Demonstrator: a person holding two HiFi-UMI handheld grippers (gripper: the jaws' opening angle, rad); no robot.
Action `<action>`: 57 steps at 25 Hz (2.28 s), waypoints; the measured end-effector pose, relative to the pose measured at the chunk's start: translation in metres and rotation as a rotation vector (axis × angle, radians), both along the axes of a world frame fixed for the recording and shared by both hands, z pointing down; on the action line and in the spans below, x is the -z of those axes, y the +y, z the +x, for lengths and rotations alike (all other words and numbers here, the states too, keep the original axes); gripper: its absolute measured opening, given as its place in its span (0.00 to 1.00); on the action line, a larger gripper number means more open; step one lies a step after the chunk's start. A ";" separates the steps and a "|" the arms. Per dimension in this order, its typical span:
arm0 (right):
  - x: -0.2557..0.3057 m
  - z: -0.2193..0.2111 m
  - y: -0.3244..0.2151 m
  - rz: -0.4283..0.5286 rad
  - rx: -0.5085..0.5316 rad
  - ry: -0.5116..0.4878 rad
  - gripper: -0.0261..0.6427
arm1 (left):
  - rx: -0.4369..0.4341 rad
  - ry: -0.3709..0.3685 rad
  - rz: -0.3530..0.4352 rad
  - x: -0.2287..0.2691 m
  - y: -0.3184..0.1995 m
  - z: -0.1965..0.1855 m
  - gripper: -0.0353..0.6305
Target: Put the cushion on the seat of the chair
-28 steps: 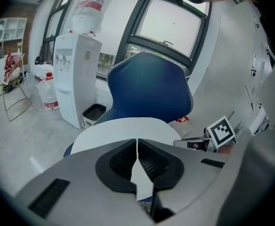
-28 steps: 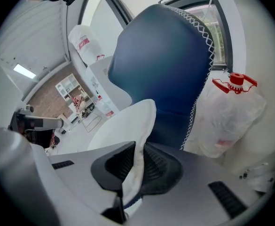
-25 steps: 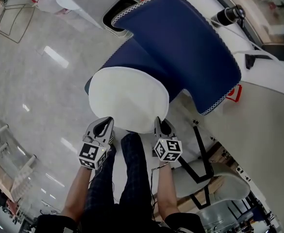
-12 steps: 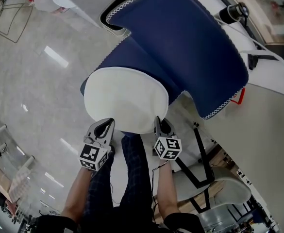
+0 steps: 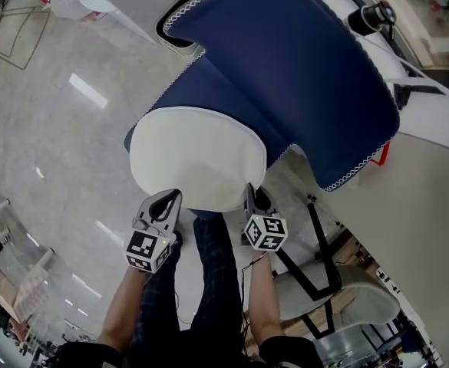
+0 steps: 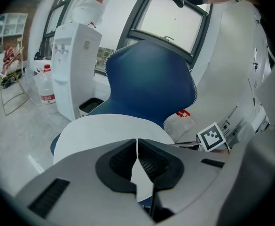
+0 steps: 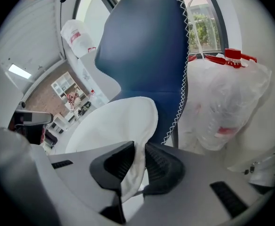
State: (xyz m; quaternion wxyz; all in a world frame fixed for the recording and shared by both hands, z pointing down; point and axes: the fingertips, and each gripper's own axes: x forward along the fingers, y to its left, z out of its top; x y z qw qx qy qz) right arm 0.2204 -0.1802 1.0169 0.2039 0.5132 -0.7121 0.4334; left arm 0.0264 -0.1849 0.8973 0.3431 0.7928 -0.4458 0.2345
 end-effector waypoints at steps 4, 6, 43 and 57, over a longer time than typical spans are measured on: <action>-0.002 0.001 0.000 -0.021 -0.018 -0.017 0.16 | 0.001 0.006 -0.003 0.001 0.003 -0.001 0.09; -0.003 0.001 0.001 -0.032 -0.028 -0.030 0.16 | 0.003 0.007 -0.006 0.002 0.004 -0.003 0.09; 0.276 -0.039 0.013 0.252 0.002 0.070 0.24 | -0.053 0.045 0.233 0.234 0.012 -0.035 0.09; 0.440 -0.088 0.060 0.420 0.062 0.066 0.19 | -0.060 0.041 0.372 0.382 0.062 -0.069 0.09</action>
